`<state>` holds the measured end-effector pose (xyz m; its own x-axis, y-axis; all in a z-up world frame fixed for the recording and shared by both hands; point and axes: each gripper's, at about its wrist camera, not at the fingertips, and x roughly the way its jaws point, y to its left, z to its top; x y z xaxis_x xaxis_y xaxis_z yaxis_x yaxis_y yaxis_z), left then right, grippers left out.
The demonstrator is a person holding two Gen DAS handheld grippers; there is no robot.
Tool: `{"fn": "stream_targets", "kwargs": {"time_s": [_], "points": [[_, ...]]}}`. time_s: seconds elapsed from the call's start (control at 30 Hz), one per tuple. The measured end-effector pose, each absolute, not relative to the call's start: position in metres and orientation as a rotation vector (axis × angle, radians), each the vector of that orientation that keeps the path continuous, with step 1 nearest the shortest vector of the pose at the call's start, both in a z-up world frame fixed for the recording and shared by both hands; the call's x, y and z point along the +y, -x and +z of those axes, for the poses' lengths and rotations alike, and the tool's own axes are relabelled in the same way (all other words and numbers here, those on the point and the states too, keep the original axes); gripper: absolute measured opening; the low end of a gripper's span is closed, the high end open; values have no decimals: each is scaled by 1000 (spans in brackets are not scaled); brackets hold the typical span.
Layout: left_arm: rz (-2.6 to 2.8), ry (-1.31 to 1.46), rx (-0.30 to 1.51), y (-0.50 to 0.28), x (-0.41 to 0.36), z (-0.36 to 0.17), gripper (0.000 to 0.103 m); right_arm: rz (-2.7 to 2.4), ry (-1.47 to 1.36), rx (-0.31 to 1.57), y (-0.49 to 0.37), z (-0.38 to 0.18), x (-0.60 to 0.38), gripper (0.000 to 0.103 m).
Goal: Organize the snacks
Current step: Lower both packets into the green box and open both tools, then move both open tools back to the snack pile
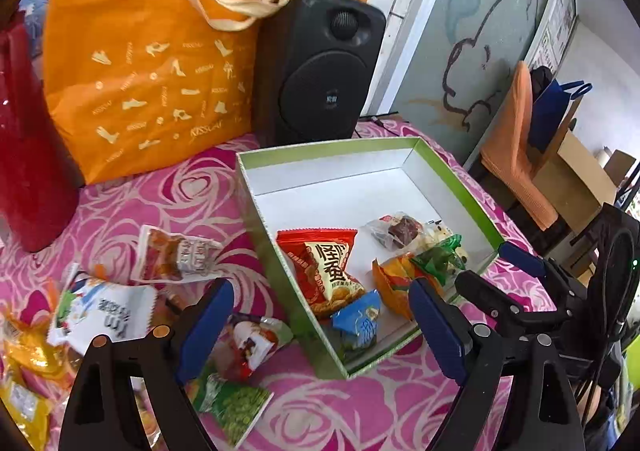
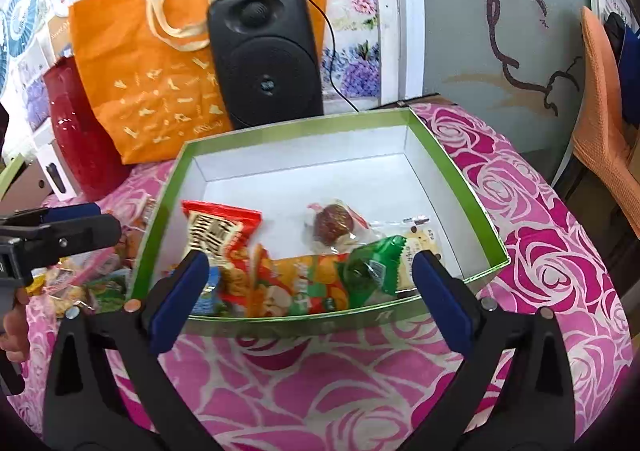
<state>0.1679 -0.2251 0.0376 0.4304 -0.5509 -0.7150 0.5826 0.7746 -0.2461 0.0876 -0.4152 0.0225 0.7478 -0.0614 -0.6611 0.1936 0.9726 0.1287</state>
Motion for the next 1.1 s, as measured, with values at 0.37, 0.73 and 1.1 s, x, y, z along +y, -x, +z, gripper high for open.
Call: {"fn": "stream_targets", "kwargs": {"time_s": [0.37,0.73,1.1], "points": [[-521,54,828,-131,-93,48,91,54,-167,689,-68,54,-338,102],[-436,112,955,-98,-15,-13,91,312,-136,925,-92,-10,-237,81],[-551,81,917,-124,-19,-9,91,245,-44,959,-143,-36,-215,68]]}}
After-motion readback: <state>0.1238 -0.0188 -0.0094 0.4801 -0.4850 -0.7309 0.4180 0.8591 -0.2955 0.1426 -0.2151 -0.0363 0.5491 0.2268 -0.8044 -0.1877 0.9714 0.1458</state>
